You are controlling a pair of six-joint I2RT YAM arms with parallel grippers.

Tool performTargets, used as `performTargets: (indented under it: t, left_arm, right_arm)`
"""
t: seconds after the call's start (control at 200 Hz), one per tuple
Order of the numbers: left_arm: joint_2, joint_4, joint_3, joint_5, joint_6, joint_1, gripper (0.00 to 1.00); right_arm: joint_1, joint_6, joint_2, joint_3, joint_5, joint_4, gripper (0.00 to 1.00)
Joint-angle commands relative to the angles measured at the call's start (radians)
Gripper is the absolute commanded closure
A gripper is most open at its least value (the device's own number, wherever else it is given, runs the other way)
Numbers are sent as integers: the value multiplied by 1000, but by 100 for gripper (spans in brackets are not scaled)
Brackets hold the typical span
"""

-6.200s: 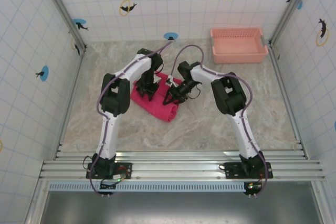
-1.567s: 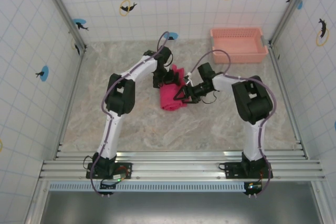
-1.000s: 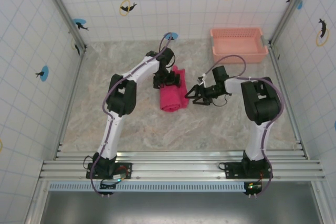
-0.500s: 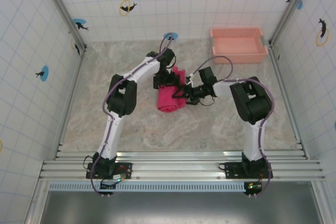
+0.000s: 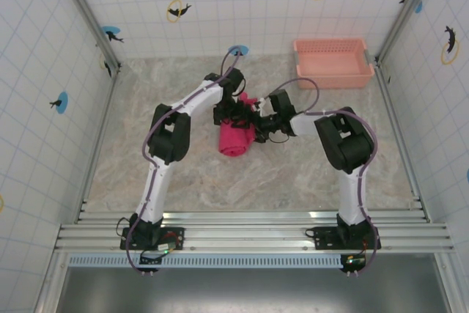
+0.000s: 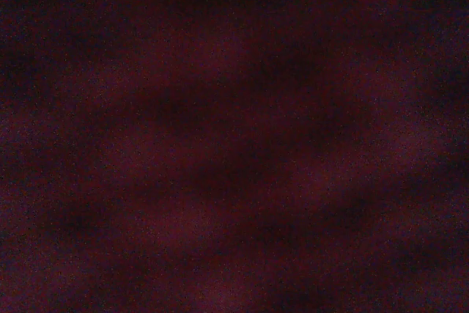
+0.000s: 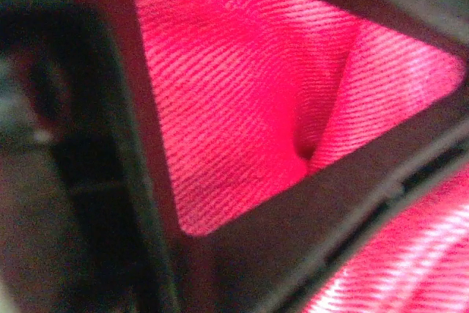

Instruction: Roll up the long pants

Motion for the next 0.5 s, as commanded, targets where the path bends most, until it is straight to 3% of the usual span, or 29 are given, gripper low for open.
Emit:
performTargets:
  t: [0.0, 0.08, 0.175, 0.315, 0.445, 0.495]
  left_arm:
    - [89, -31, -93, 135, -106, -53, 2]
    - [83, -10, -97, 162, -127, -55, 3]
    - [71, 10, -91, 195, -146, -55, 3]
    - [53, 32, -54, 247, -170, -28, 3]
    - [11, -2, 52, 249, -156, 78, 2]
    - [-10, 12, 97, 251, -157, 127, 2]
  right_arm:
    - [58, -68, 23, 93, 47, 36, 32]
    - [61, -105, 31, 89, 75, -2, 65]
    - [52, -148, 20, 68, 106, -38, 82]
    - [25, -198, -35, 27, 104, -49, 91]
    - [-16, -342, -139, 50, 107, -209, 93]
    - [-34, -405, -182, 80, 94, -280, 99]
